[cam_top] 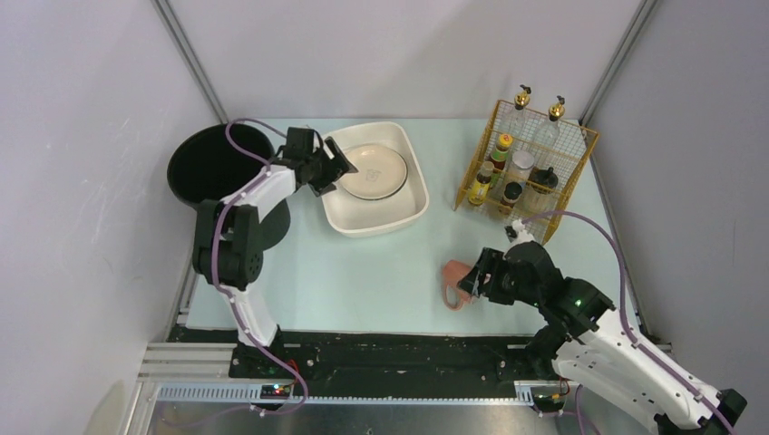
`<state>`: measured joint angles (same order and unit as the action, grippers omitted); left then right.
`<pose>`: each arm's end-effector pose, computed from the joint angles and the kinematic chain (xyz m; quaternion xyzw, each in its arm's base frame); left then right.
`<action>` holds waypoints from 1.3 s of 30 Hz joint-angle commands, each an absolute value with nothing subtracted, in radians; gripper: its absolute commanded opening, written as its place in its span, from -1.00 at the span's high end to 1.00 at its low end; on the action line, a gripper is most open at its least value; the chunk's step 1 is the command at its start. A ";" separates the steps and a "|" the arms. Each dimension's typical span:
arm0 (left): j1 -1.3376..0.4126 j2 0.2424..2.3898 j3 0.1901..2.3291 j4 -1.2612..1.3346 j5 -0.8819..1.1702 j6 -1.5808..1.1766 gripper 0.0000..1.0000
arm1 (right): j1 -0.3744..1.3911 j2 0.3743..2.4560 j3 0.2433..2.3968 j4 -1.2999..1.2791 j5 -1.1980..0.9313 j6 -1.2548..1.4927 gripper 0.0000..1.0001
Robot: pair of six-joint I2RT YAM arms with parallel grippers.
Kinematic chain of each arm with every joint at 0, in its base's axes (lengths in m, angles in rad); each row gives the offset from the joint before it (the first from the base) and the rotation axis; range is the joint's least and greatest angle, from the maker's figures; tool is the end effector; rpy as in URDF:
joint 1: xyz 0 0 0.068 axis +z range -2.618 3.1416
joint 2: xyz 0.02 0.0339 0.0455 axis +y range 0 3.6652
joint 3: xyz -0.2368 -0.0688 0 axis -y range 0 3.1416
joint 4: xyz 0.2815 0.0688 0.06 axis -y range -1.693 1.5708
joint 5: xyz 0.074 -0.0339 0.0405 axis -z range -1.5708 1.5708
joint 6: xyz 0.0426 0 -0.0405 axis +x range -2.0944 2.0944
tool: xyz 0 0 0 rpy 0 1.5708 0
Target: Clear the kitchen counter
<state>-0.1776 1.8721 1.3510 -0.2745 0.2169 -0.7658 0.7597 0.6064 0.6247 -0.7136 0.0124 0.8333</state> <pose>0.4366 -0.0877 0.1690 -0.2276 0.8927 -0.2600 0.2892 0.1420 0.1341 0.2389 0.0359 0.9050 0.2991 0.3004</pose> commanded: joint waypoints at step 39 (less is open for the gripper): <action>-0.188 0.949 0.751 -0.498 0.305 -0.437 -0.99 | 0.662 0.592 0.333 -0.386 0.299 1.327 -0.13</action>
